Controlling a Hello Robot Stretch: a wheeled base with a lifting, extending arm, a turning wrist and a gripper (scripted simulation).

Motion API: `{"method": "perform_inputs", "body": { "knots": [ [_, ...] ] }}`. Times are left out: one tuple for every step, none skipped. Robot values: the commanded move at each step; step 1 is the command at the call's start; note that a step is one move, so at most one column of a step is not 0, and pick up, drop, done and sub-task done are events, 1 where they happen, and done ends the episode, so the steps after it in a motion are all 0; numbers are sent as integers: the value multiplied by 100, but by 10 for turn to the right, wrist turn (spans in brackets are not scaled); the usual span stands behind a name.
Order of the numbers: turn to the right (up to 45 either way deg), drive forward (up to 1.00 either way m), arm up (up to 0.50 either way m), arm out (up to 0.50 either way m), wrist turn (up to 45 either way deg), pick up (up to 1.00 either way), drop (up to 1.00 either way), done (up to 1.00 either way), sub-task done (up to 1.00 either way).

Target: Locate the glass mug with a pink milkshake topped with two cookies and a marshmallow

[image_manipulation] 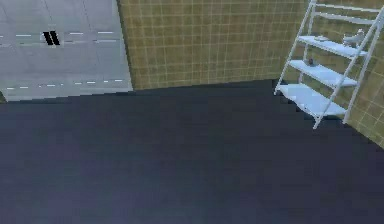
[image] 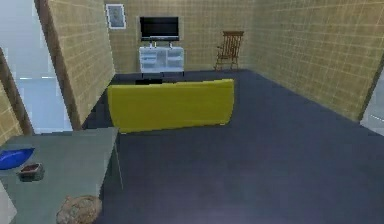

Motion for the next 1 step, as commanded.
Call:
{"method": "perform_inputs", "body": {
  "knots": [
    [-90,0,0,0,0,0,0,0,0]
  ]
}}
